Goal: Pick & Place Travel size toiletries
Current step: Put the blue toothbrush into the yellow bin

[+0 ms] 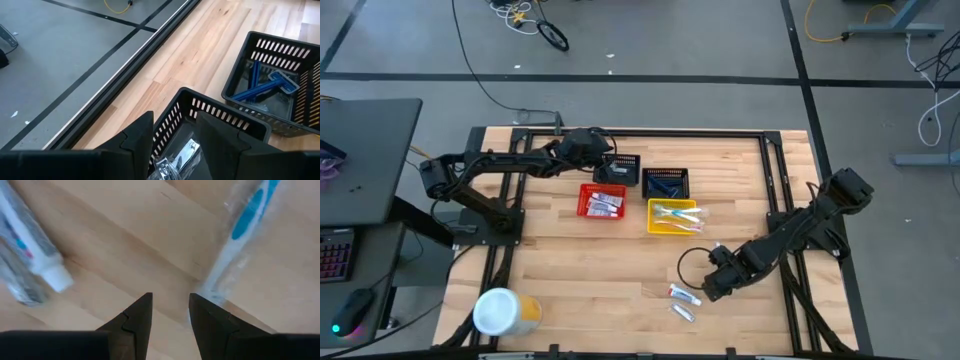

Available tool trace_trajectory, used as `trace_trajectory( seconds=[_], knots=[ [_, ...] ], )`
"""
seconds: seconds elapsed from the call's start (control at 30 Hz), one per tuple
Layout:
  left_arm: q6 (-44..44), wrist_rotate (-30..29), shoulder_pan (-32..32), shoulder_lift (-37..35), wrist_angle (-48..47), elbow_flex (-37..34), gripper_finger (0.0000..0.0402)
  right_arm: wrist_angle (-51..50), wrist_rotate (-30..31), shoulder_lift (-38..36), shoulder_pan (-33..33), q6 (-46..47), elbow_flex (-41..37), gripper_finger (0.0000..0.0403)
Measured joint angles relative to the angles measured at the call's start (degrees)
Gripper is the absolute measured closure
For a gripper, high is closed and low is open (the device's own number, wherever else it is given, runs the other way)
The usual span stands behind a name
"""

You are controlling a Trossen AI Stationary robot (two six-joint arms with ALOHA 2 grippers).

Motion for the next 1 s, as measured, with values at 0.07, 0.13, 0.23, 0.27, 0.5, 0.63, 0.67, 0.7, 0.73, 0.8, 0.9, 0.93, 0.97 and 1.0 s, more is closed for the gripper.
trace_trajectory(
  seconds=[0.07, 0.13, 0.23, 0.27, 0.5, 0.63, 0.67, 0.7, 0.73, 0.8, 0.9, 0.93, 0.97, 1.0],
  knots=[
    [-0.06, 0.00, -0.01, 0.00, 0.14, -0.02, 0.0242, -0.31, -0.71, -0.04, -0.88, -0.48, 0.14, 0.0268],
    [-0.11, 0.00, -0.02, 0.00, 0.20, 0.00, 0.0242, -1.93, -0.35, -0.03, -1.44, -0.52, 0.14, 0.0268],
    [-0.51, 0.01, 0.00, 0.00, 0.20, 0.00, 0.0242, -3.88, 1.99, -0.03, -2.22, -0.32, 0.14, 0.0268],
    [-0.56, 0.02, -0.02, 0.00, 0.22, 0.00, 0.0242, -4.68, 2.60, -0.03, -2.52, -0.39, 0.14, 0.0268],
    [-0.35, 0.00, -0.01, 0.00, 0.20, 0.00, 0.0242, -6.32, 4.33, -0.05, -2.78, 3.17, -1.68, 0.0268],
    [-0.13, 0.01, -0.02, 0.00, 0.20, 0.00, 0.0242, 0.20, 4.85, -0.05, -2.83, 6.99, -5.76, 0.0268],
    [-0.13, 0.01, -0.02, 0.00, 0.20, 0.00, 0.0242, 1.77, 5.10, -0.29, -2.82, 8.10, -6.75, 0.0268],
    [-0.15, 0.02, -0.02, 0.00, 0.20, 0.00, 0.0242, 3.17, 5.32, -0.45, -2.81, 9.27, -7.91, 0.0268],
    [-0.12, 0.00, -0.02, 0.00, 0.19, 0.00, 0.0242, 4.11, 5.37, -0.68, -2.81, 10.36, -8.75, 0.0268],
    [-0.08, 0.02, 0.00, 0.00, 0.20, -0.02, 0.0242, 4.06, 5.37, -0.58, -2.81, 10.84, -9.40, 0.0270],
    [-0.06, 0.02, -0.02, 0.00, 0.34, 0.00, 0.0242, 1.51, 5.48, -0.29, -2.81, 9.38, -8.85, 0.0290],
    [-0.05, 0.02, -0.02, 0.00, 0.39, -0.01, 0.0242, 1.00, 5.48, -0.27, -2.81, 8.84, -8.75, 0.0302],
    [-0.02, 0.02, -0.02, 0.00, 0.49, -0.01, 0.0242, 0.77, 5.51, -0.32, -2.81, 8.08, -8.70, 0.0316],
    [-0.03, 0.02, -0.02, 0.00, 0.50, -0.01, 0.0242, 0.67, 5.56, -0.32, -2.82, 7.25, -8.51, 0.0330]
  ],
)
